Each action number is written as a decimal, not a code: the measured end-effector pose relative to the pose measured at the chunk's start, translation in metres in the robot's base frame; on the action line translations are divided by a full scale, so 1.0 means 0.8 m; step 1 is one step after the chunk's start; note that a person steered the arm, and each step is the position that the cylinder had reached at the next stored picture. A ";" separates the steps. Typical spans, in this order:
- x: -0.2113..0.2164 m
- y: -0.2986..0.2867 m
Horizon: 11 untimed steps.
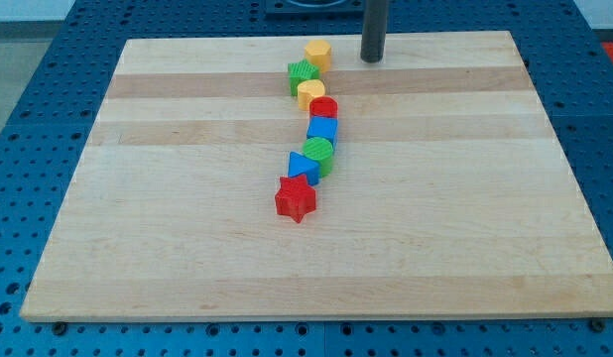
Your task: Slide the hexagon into the green star
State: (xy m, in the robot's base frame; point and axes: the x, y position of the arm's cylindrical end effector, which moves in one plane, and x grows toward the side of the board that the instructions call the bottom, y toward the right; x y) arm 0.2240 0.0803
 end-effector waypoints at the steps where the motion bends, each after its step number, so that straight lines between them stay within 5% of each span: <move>1: -0.035 -0.019; 4: -0.011 -0.091; 7: -0.003 -0.033; 11: -0.003 -0.125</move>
